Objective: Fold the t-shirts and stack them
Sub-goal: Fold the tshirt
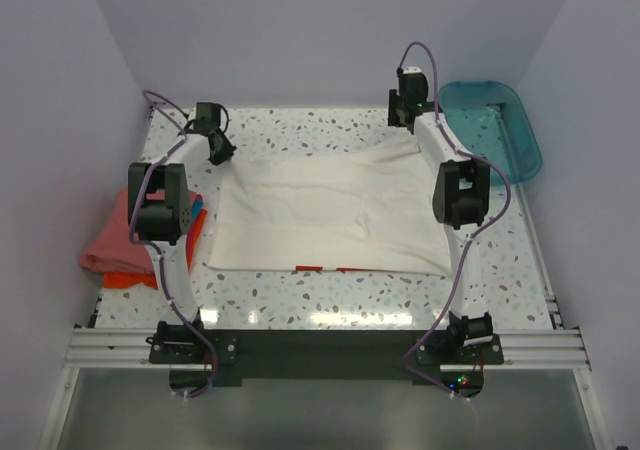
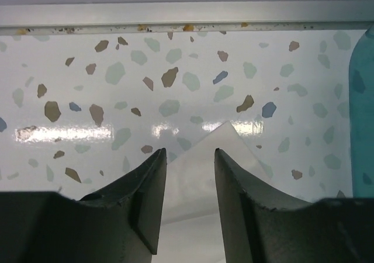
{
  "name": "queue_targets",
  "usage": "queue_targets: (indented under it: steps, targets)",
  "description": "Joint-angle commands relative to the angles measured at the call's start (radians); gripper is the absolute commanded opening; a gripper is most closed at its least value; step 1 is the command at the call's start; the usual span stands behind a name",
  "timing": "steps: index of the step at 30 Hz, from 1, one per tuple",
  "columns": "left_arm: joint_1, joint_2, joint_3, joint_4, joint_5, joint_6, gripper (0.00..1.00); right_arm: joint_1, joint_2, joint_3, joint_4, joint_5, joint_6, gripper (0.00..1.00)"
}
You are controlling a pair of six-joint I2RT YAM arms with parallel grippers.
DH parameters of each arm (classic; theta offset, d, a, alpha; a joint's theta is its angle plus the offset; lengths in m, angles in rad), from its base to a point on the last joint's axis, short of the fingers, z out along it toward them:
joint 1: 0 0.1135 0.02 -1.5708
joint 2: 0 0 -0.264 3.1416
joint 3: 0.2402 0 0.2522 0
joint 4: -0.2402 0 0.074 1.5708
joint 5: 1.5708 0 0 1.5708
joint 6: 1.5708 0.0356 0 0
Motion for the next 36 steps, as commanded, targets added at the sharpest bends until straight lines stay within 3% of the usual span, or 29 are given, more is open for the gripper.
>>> queue_targets:
  steps: [1, 3, 8, 13, 19, 23, 28, 36]
  targets:
    - [0.010, -0.053, -0.011, 0.051, 0.000, 0.024, 0.00, -0.006, 0.040, 0.058, -0.104, -0.020, -0.085, 0.43]
    - [0.010, -0.056, -0.014, 0.049, -0.003, 0.024, 0.00, -0.008, 0.054, 0.073, -0.135, -0.037, -0.099, 0.43]
    - [0.010, -0.059, -0.014, 0.046, -0.009, 0.027, 0.00, -0.006, 0.037, 0.038, -0.163, -0.054, -0.107, 0.56]
    - [0.010, -0.056, -0.013, 0.045, -0.006, 0.027, 0.00, -0.008, 0.069, 0.060, -0.241, -0.055, -0.111, 0.57]
    - [0.010, -0.053, -0.013, 0.045, -0.004, 0.027, 0.00, -0.008, 0.117, 0.092, -0.325, -0.096, -0.113, 0.50]
    - [0.010, -0.051, -0.014, 0.045, -0.004, 0.027, 0.00, -0.008, 0.141, 0.103, -0.337, -0.101, -0.139, 0.34]
    - [0.010, -0.048, -0.017, 0.051, -0.001, 0.021, 0.00, -0.008, 0.126, 0.096, -0.289, -0.075, -0.123, 0.00]
    - [0.010, -0.060, -0.024, 0.072, -0.001, 0.021, 0.00, -0.009, -0.038, -0.037, -0.014, -0.018, -0.064, 0.00]
